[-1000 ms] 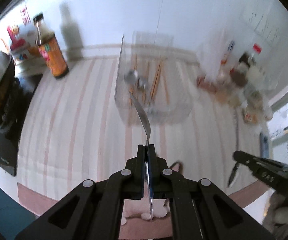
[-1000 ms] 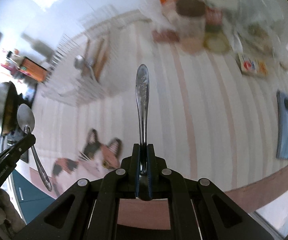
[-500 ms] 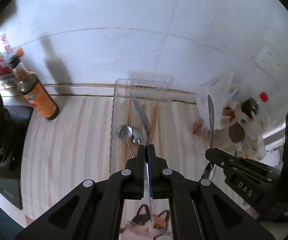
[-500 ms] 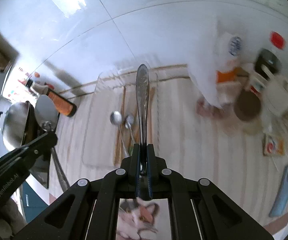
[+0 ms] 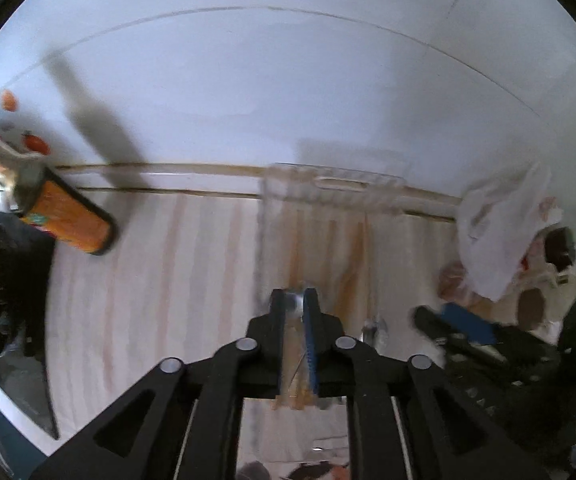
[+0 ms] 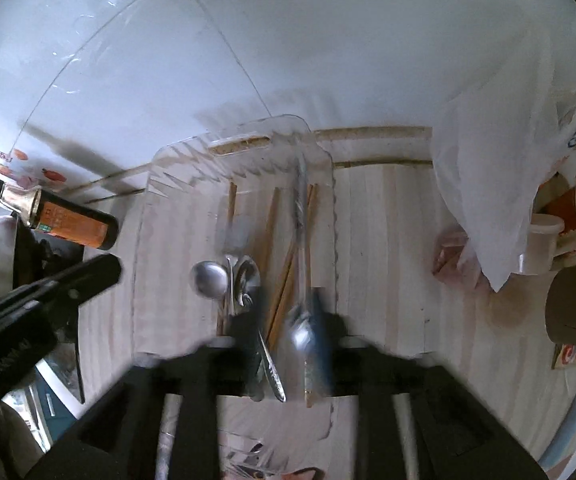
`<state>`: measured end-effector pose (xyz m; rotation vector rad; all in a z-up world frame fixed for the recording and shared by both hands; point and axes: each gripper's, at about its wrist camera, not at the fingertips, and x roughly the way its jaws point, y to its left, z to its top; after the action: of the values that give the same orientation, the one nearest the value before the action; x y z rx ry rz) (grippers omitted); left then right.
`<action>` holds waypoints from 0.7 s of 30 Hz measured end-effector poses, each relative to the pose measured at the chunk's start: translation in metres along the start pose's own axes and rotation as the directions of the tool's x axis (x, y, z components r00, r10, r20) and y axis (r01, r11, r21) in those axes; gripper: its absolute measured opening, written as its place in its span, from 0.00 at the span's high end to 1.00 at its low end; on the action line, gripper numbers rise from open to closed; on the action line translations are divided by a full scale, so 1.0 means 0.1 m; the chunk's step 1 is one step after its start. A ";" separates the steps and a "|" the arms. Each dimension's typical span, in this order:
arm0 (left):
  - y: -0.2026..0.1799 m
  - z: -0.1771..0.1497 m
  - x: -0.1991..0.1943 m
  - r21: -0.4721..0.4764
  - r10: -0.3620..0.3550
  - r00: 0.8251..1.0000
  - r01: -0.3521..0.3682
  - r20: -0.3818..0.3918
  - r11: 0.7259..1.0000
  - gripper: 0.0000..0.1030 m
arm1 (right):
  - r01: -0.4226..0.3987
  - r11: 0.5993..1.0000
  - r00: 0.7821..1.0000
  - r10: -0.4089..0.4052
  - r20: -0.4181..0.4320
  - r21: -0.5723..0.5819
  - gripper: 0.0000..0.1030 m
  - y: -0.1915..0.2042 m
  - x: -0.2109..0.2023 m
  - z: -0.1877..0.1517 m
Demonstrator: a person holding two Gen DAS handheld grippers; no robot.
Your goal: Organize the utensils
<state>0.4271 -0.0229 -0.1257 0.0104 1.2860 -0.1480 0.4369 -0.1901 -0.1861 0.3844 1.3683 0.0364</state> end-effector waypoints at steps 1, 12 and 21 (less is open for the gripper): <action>0.01 -0.04 -0.04 0.004 0.043 0.999 -0.043 0.024 0.999 0.85 | 0.010 1.000 1.000 -0.010 0.016 0.000 0.62 -0.01 -0.03 -0.02; 0.16 -0.65 -0.21 0.007 0.158 0.973 -0.162 0.170 0.987 0.00 | 0.259 0.966 0.957 -0.254 0.140 -0.023 0.12 -0.09 -0.42 -0.54; 0.13 -0.98 -0.30 0.073 0.146 0.970 -0.163 0.196 0.984 0.00 | 0.359 0.933 0.918 -0.356 0.177 0.011 0.00 -0.09 -0.56 -1.01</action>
<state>0.3272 0.0022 -0.1253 0.1691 1.0823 -0.0702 0.3268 -0.1873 -0.1509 0.1103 1.2431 -0.2804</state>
